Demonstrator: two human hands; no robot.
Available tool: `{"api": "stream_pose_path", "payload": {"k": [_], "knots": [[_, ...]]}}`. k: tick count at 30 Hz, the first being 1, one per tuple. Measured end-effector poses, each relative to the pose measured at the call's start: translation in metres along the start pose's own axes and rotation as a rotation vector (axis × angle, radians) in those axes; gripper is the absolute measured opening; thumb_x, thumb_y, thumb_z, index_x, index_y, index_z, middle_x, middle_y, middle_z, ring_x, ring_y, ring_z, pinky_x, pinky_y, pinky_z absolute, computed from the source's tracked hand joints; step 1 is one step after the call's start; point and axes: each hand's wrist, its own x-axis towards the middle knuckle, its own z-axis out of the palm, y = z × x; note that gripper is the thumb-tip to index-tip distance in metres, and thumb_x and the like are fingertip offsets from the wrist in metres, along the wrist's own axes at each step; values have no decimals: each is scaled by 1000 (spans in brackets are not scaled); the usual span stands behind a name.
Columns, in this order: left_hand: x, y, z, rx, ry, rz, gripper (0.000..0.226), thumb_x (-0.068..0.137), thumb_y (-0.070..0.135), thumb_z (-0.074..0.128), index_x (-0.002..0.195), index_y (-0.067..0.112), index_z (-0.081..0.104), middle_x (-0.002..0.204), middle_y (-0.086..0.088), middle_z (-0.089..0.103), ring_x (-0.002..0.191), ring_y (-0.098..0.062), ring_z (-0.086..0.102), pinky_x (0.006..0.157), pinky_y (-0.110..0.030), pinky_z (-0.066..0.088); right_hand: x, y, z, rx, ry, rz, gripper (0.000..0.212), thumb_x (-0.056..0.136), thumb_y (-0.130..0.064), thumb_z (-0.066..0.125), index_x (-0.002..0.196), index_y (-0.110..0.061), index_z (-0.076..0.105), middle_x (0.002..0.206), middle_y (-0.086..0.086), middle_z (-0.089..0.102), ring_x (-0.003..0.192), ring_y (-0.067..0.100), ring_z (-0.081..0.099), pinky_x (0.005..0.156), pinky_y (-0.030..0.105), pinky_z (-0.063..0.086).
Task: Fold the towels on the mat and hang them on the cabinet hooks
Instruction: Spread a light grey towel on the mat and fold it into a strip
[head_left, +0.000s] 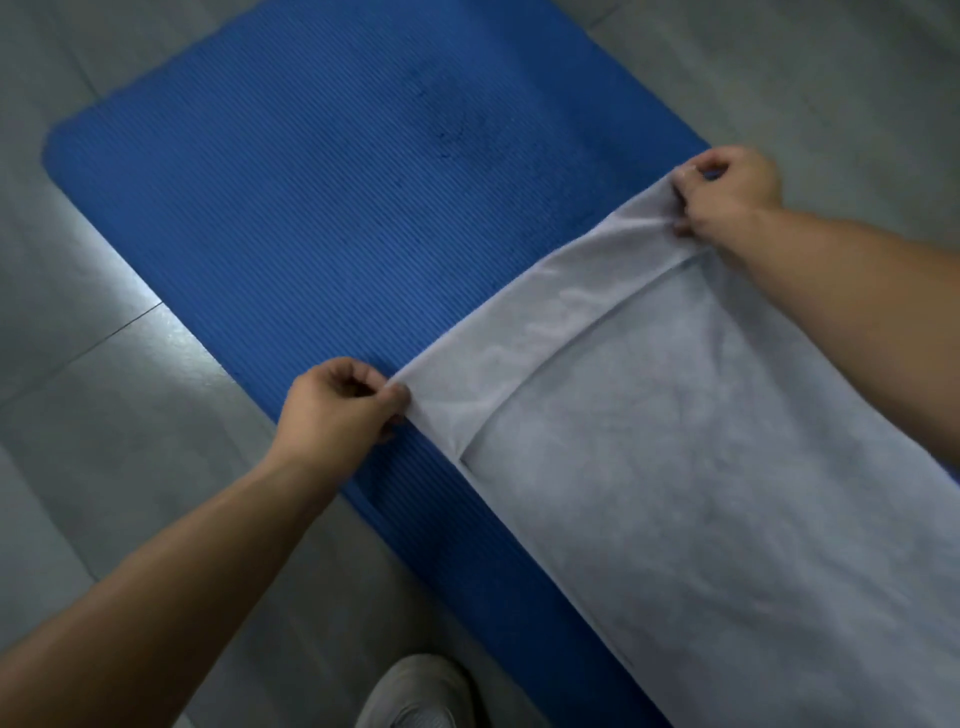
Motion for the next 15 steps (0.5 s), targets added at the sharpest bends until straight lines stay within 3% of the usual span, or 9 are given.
{"api": "stream_pose_path", "payload": {"k": [2, 6, 8, 10, 12, 15], "knots": [[1, 4, -2, -99, 88, 28, 9, 89, 6, 73, 81, 6, 67, 73, -7, 69, 75, -23, 67, 64, -27, 60, 2, -9, -6, 158, -10, -37, 19, 83, -42, 68, 67, -31, 66, 68, -10, 62, 66, 16, 67, 73, 43, 63], [-18, 21, 6, -160, 35, 189, 5, 91, 10, 72, 88, 7, 73, 90, -22, 71, 82, -23, 66, 86, -38, 59, -9, -28, -35, 261, -48, -85, 26, 90, -36, 65, 66, -25, 63, 65, -6, 59, 57, 11, 58, 62, 34, 57], [-39, 27, 17, -101, -82, 292, 5, 90, 10, 74, 91, 4, 73, 88, -23, 70, 80, -20, 64, 81, -31, 57, -20, -19, -57, 294, -51, -55, 30, 91, -40, 65, 67, -23, 57, 65, -4, 58, 51, 8, 56, 49, 23, 49], [-65, 28, 31, -31, -232, 381, 6, 86, 9, 79, 89, 7, 74, 79, -11, 70, 75, -14, 64, 74, -25, 55, -35, -1, -82, 311, -31, -15, 29, 90, -43, 67, 71, -25, 55, 67, -4, 61, 47, 5, 57, 41, 18, 42], [-92, 29, 44, 146, -419, 489, 10, 80, 15, 83, 88, 13, 77, 84, -4, 75, 81, -15, 69, 82, -33, 57, -49, 20, -107, 355, -6, 18, 20, 90, -33, 69, 77, -25, 56, 74, -3, 65, 49, 5, 63, 42, 19, 45], [-141, 33, 63, 512, -718, 632, 12, 82, 22, 84, 93, 23, 79, 93, 10, 76, 92, -10, 72, 88, -30, 57, -68, 63, -151, 495, 3, 117, 20, 89, -8, 64, 81, -26, 58, 84, 2, 67, 69, 14, 69, 52, 24, 55]]}}
